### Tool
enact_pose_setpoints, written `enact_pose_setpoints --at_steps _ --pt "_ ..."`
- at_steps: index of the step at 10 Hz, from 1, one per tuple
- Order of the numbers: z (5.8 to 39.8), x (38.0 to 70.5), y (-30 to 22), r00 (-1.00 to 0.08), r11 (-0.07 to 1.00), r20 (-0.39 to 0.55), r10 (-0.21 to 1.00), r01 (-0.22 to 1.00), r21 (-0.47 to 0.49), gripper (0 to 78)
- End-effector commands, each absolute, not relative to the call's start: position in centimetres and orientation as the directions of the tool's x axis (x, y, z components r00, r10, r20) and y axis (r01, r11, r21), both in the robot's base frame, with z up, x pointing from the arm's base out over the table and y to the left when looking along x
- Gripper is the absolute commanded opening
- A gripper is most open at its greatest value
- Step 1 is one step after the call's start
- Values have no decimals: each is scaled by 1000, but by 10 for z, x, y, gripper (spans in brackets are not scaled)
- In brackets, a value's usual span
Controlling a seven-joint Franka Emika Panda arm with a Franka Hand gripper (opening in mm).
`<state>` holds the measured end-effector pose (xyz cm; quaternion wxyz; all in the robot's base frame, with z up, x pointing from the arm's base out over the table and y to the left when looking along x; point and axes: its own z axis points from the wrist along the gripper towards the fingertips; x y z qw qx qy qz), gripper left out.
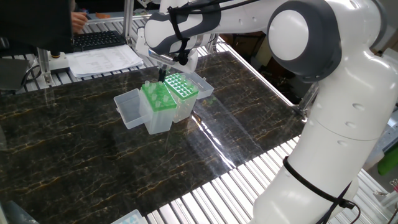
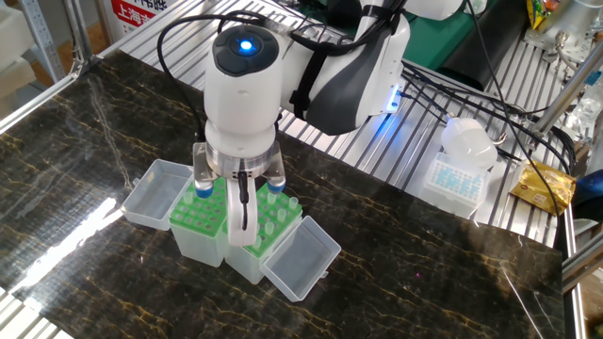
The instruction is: Transfer all large pipette tips from one holder to another
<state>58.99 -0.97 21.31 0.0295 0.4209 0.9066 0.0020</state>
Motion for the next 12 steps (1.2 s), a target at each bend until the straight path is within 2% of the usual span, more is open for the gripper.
enact_pose_setpoints --at_steps 1,3,4,12 --pt "215 591 -10 -646 648 -55 761 761 29 11" --pt "215 591 -10 -646 648 -55 761 761 29 11" --pt "215 591 -10 -646 648 -55 761 761 29 775" --pt "215 591 -10 -646 648 -55 761 761 29 775"
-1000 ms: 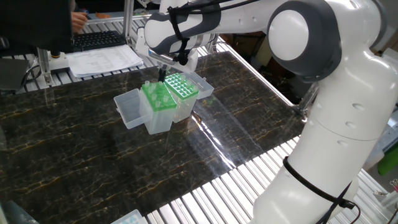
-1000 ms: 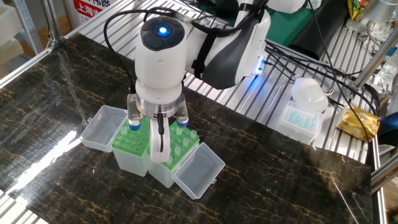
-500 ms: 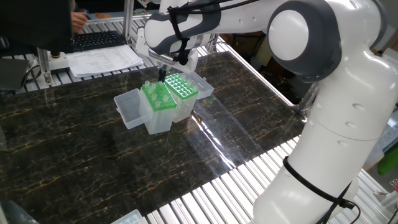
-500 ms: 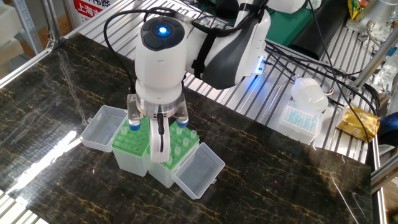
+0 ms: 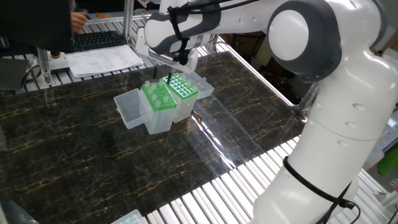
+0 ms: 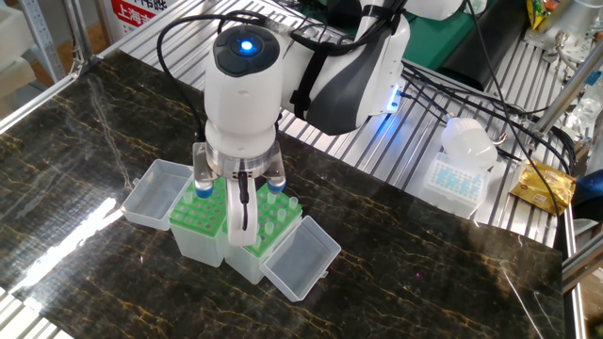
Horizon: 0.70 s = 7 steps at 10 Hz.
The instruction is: Transfer all large pipette tips from one holder to another
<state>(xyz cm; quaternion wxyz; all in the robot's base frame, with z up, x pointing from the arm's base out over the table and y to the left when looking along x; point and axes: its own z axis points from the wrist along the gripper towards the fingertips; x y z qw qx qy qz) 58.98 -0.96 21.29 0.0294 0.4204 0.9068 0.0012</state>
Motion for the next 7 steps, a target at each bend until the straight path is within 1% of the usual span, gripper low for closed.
enact_pose_setpoints --at_steps 1,5,7 --pt "215 591 -10 -646 648 -55 761 761 29 775" --pt "215 591 -10 -646 648 -55 761 761 29 775" --pt "206 592 -9 -660 662 -44 750 749 38 775"
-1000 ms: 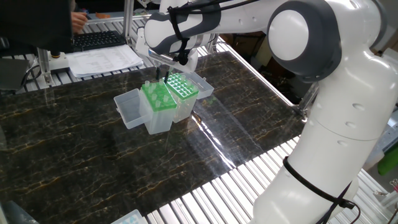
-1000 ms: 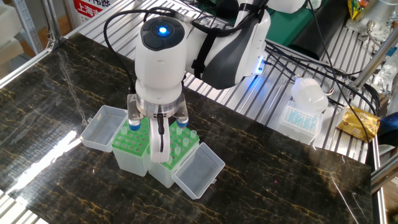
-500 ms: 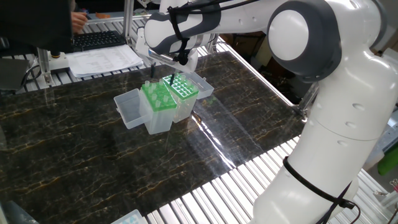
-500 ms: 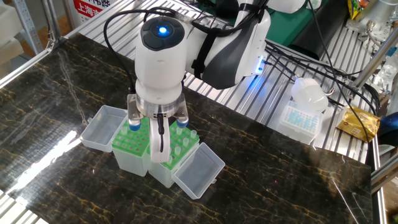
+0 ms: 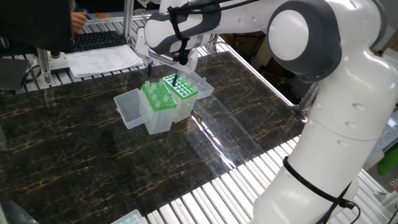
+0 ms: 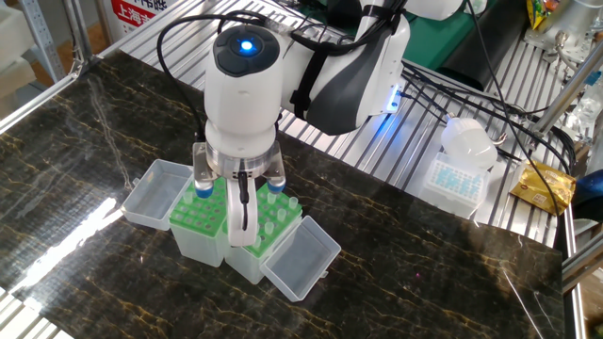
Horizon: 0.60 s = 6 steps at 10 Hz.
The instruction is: Transfer all large pipette tips from one holder to another
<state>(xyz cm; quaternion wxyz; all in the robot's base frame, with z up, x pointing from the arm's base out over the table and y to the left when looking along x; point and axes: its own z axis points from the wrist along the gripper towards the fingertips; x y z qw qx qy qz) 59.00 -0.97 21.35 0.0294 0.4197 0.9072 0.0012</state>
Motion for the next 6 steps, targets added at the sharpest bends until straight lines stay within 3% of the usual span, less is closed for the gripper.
enact_pose_setpoints --at_steps 1,6 --pt "206 592 -9 -661 662 -45 749 748 38 775" --pt "202 593 -10 -671 672 -39 741 740 43 775"
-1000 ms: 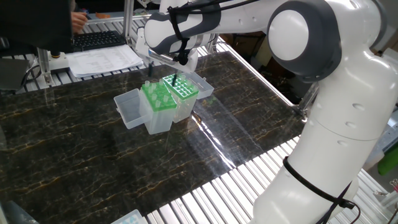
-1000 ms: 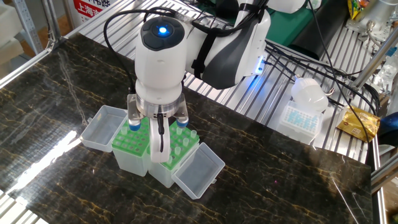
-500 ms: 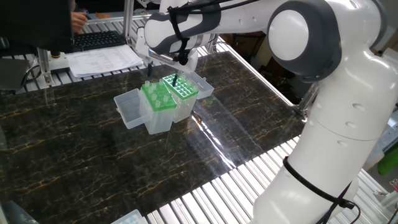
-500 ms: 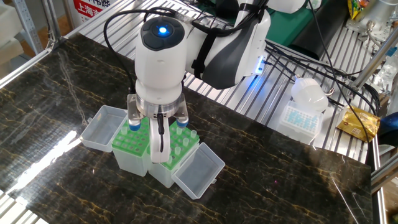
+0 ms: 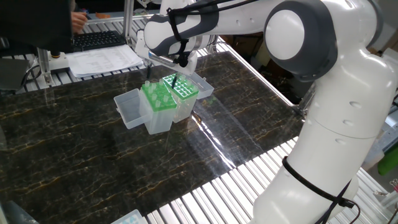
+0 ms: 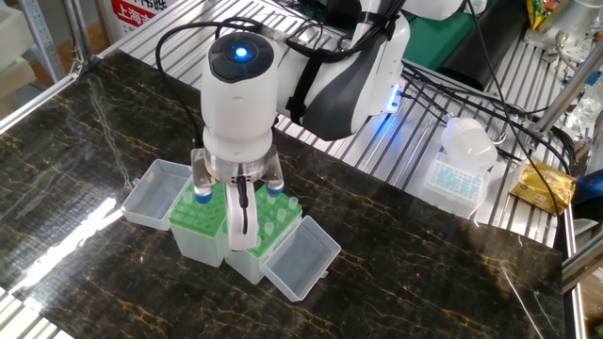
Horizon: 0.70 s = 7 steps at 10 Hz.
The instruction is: Transfer all large pipette tips from one holder to another
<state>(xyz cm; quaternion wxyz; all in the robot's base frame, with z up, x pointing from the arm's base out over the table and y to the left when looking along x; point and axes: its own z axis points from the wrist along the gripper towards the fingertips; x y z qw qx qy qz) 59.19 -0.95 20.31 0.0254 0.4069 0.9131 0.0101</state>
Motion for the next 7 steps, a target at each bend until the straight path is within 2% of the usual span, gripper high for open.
enact_pose_setpoints --at_steps 1,7 --pt "202 593 -10 -670 671 -40 741 740 42 775" --pt "202 593 -9 -666 667 -45 745 744 36 775"
